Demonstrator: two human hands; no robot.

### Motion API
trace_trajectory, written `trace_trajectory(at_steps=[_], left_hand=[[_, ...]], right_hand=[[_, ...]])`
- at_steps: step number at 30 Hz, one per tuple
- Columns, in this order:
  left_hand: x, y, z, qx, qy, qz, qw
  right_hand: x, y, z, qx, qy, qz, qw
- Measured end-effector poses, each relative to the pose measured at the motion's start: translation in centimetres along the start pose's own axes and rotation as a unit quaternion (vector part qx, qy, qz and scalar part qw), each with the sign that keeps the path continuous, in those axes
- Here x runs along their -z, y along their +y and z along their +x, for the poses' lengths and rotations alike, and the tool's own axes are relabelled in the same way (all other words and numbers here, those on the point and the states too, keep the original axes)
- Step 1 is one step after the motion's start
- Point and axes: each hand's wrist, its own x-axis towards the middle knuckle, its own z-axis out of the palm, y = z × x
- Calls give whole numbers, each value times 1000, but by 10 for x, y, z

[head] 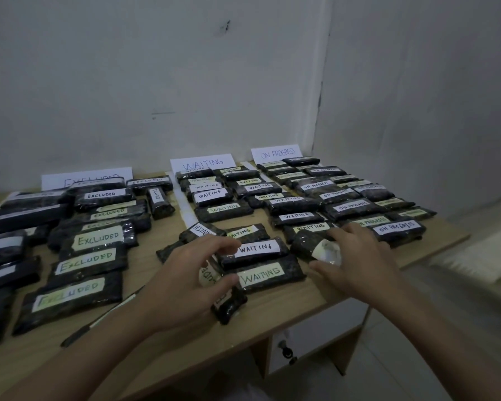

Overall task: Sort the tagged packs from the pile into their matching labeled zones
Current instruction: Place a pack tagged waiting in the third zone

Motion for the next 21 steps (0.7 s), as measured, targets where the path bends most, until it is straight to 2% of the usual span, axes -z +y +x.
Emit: trace_trajectory(at_steps=[3,4,7,10,12,17,21], left_hand=[[7,-4,-1,1,9,13,1000],[10,-5,-1,3,13,15,1000],[18,-8,0,11,24,27,999],[26,-12,-1,17,28,35,999],[31,-16,0,26,33,43,998],[34,-26,9,56,49,51,996],[33,-35,12,71,47,47,995]], right_hand=[[-1,-22,12,120,62,65,989],[-2,-31,17,168,61,82,980],[-4,-52,37,250,-16,79,965],[-5,-62,58,249,-126,86,956],[-4,-67,71,244,-167,104,950],[3,-79,85,247,-196,139,939],[5,-86,83,281,-211,137,926]])
